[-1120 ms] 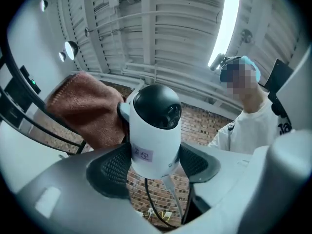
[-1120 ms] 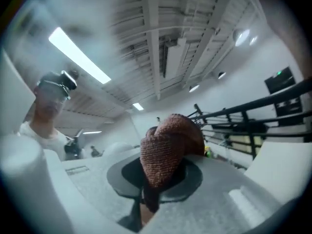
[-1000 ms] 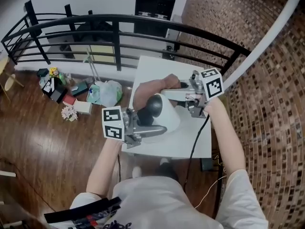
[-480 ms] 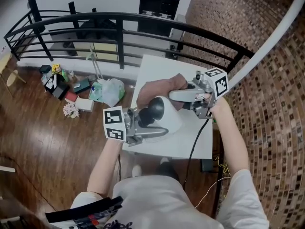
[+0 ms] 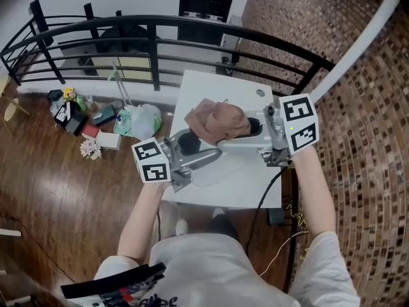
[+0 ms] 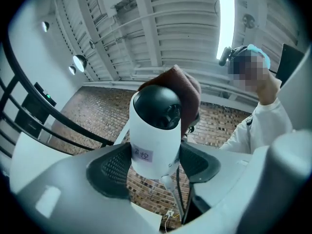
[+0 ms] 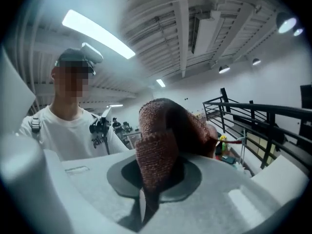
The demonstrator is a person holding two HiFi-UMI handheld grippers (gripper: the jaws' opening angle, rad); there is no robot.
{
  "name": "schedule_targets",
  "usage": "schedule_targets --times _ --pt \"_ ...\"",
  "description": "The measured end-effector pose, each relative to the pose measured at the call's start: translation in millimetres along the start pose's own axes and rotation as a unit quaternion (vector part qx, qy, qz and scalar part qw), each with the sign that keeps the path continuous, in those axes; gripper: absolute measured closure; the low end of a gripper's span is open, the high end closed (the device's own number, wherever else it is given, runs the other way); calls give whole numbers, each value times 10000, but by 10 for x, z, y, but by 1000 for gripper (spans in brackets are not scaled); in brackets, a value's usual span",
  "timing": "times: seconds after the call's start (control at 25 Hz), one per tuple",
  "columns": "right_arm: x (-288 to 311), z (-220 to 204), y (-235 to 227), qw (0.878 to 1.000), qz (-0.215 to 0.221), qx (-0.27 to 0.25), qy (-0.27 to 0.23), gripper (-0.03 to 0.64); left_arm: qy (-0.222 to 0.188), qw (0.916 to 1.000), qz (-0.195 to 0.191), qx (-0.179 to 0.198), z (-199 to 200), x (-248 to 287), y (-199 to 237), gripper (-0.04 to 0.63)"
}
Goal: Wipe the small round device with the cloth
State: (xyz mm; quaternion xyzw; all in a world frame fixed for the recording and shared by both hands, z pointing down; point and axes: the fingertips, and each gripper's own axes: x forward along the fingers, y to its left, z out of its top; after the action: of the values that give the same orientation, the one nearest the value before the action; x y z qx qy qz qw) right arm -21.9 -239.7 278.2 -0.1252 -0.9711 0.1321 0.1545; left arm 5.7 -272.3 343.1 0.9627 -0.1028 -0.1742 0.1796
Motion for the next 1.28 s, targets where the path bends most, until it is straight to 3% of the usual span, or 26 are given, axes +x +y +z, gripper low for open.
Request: schedule_targets --times 0.12,0.28,0.36,0.48,0.6,0.68,0.92,1.08,1.28 --pt "125 -186 88 9983 -139 -53 561 592 18 9998 185 58 -6 11 48 259" --pt "302 -493 237 9923 59 76 1232 592 -35 9998 174 29 -9 -20 59 259" --pt "282 -491 304 9934 279 160 1099 592 -6 9999 -22 129 -46 -56 8 259" --pt "-23 -162 318 9972 617 416 48 591 -81 9971 -668 360 -71 -159 -184 259" --pt "-460 114 43 9911 363 837 -970 591 -79 9854 -1536 735 -61 -310 -495 259" --pt "-532 93 -208 9875 51 1087 -1142 591 -55 9750 -2011 944 -35 -406 -721 259" --pt "-53 -295 -548 9887 75 1495 -5 591 343 9492 -2781 1431 -189 -385 -1144 259" --pt "81 -382 -332 9819 809 1699 198 591 456 9481 -2824 1385 -288 -301 -1122 259" --pt "192 -346 -42 9596 1874 2095 -98 591 253 9450 -2979 1328 -248 -372 -1165 259"
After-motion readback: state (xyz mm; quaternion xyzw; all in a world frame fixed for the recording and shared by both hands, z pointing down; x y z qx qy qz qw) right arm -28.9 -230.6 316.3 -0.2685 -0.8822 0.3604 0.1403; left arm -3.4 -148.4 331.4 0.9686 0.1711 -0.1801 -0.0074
